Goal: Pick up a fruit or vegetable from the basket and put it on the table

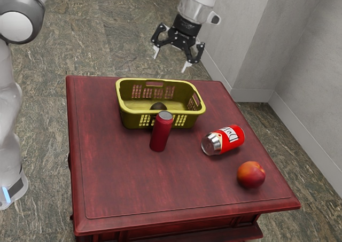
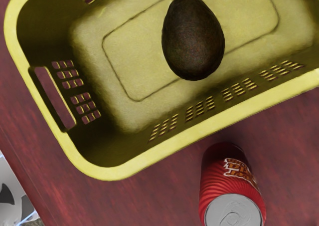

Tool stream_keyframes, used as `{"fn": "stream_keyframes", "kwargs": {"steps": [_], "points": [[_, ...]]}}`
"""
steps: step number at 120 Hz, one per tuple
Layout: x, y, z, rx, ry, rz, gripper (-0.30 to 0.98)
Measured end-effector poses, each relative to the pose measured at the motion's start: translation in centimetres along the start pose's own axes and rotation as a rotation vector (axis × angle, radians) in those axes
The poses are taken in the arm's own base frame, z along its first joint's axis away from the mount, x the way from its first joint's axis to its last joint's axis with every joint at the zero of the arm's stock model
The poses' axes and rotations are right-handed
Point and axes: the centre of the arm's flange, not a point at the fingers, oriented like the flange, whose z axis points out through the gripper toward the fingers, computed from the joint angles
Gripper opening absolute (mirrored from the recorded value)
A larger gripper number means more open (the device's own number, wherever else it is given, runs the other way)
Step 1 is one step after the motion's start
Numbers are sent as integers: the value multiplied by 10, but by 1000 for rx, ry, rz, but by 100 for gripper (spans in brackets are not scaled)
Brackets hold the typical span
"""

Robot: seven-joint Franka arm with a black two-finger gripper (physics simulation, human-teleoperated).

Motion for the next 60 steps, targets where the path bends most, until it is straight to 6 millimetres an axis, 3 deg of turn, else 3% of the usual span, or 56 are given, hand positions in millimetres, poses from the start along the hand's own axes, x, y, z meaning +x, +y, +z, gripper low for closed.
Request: {"fn": "stream_keyframes", "kwargs": {"steps": [20, 28, 44, 55, 60], "points": [[14, 12, -16, -160, 63, -343, 69], [15, 10, -32, -227, 76, -446, 69], [-7, -18, -70, -356, 80, -604, 69], [-20, -19, -75, -377, 51, -667, 69], [-15, -20, -73, -374, 35, -693, 69]]}}
